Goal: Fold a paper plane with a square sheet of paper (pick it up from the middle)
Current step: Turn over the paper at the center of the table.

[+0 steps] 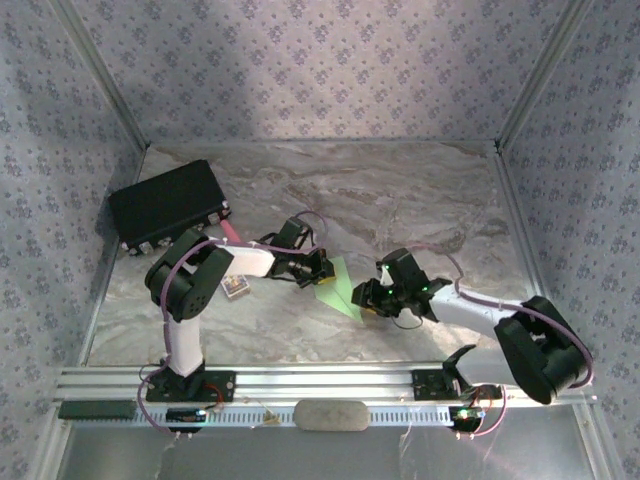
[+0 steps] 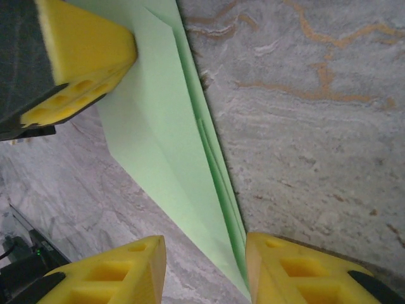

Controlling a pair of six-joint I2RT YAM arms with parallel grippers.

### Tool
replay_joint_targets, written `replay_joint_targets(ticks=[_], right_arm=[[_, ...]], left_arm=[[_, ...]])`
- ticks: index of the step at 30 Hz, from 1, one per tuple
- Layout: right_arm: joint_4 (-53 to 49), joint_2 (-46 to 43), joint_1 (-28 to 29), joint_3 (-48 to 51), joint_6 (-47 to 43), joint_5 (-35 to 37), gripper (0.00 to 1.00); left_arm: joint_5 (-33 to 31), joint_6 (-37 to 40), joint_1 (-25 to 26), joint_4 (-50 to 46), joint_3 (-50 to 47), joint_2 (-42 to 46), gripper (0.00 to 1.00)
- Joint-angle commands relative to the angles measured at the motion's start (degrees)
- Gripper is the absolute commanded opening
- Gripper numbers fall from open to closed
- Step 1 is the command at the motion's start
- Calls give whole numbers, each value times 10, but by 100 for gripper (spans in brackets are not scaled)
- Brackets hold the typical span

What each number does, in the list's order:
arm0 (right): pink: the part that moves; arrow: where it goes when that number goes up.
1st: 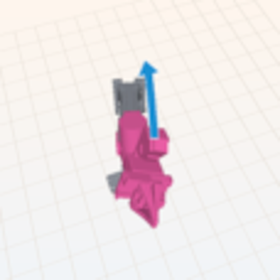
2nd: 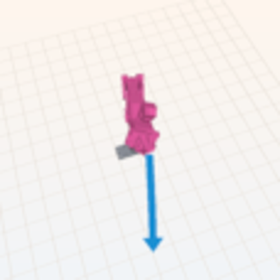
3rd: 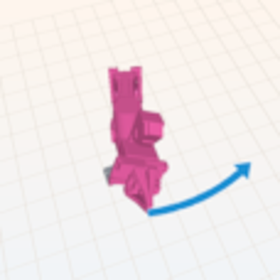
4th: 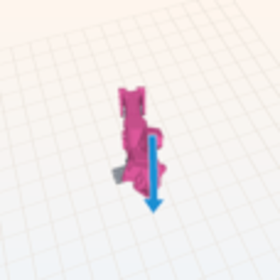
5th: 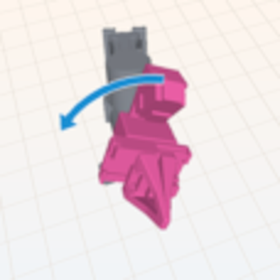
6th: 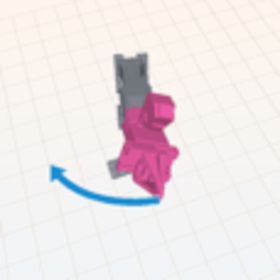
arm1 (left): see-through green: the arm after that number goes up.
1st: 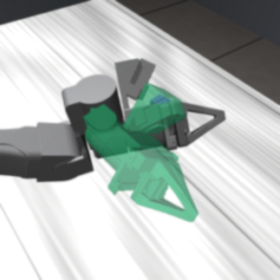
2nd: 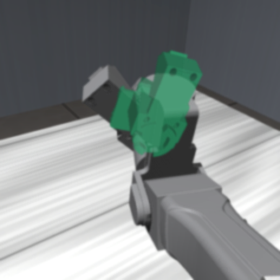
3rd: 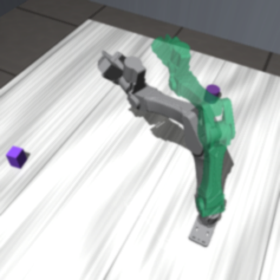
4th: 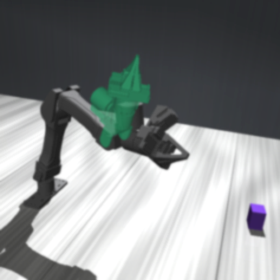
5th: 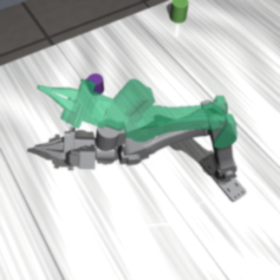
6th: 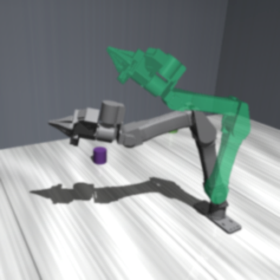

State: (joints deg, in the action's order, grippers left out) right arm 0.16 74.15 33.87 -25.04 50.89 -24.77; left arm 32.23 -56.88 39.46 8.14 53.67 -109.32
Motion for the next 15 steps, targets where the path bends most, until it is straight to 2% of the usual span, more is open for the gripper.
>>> replay_joint_targets(ticks=[1, 3, 6, 15], right_arm=[[-9, 22, -1, -24, -38, 4, 39], [-2, 33, 2, -21, -43, -3, 39], [15, 46, 6, -17, -48, -29, 33], [29, 42, 8, -5, -51, -34, 30]], left_arm=[[-12, 4, -4, -19, -17, -24, 5], [-11, 3, -4, -17, -17, -23, 6], [-7, 4, -4, -8, -20, -21, 8], [-9, 3, -5, 0, -20, -18, 11]])
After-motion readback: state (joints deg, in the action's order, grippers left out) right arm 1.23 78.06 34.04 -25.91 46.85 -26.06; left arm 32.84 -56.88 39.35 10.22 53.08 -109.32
